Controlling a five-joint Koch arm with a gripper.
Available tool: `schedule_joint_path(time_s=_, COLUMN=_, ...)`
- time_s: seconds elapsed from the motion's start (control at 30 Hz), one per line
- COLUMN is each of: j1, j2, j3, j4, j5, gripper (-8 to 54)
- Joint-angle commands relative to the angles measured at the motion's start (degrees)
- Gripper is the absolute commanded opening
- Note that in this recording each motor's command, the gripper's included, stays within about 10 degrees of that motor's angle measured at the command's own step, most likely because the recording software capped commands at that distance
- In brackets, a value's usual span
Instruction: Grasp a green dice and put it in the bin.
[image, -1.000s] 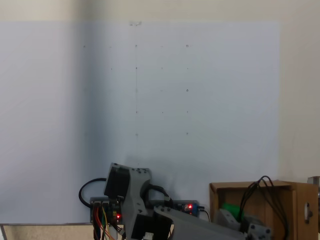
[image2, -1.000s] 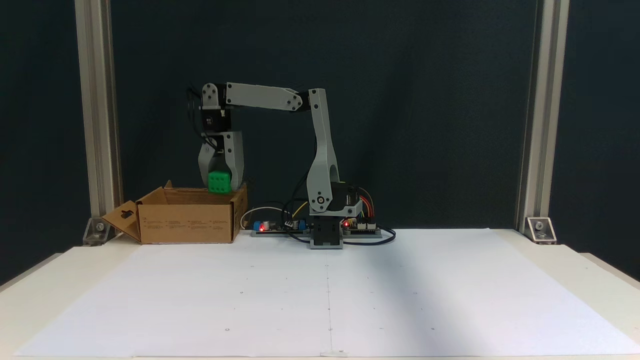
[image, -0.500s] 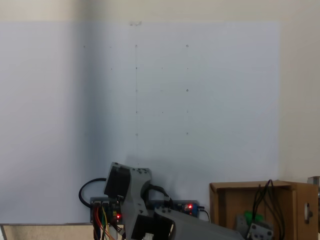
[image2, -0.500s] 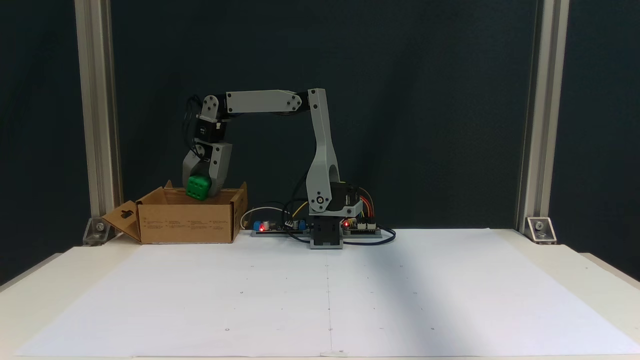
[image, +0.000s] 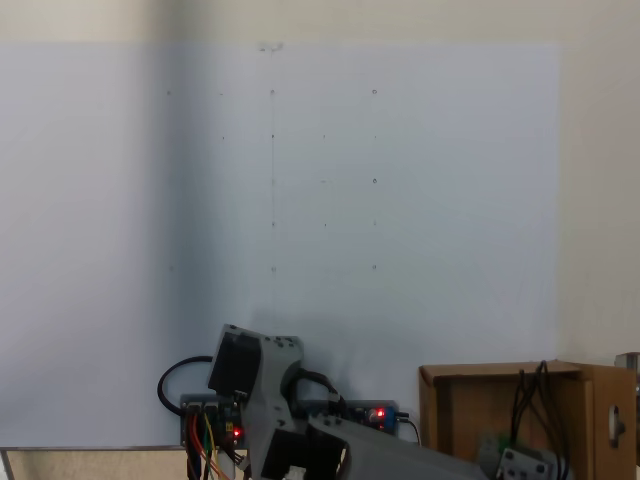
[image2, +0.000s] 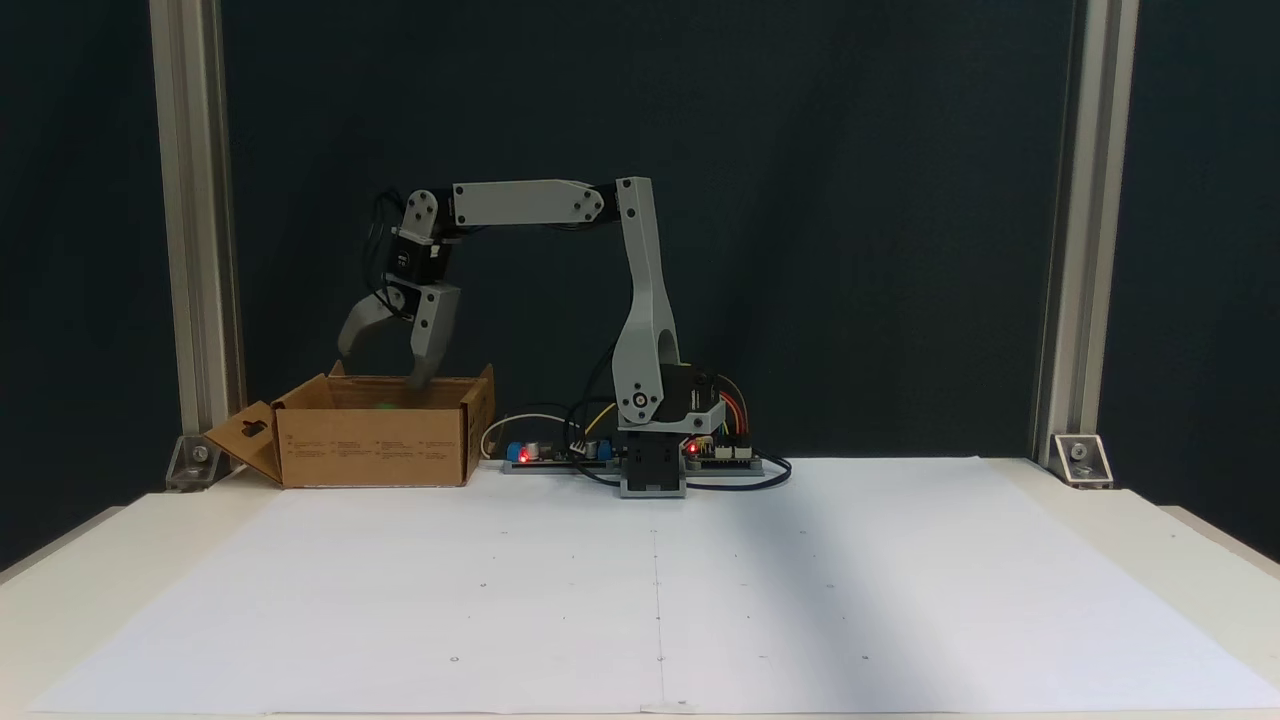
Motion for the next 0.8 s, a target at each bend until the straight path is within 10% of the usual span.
schedule_joint_path(time_s=0.0, j1=-1.1, j2=5.9, j3=-1.7, j4=-3.3, j5=4.5, gripper=44.1)
schedule_joint_path(time_s=0.77, j1=-78.0, j2=20.0, j3=-1.7, j4=-13.8, j5=17.8, gripper=44.2)
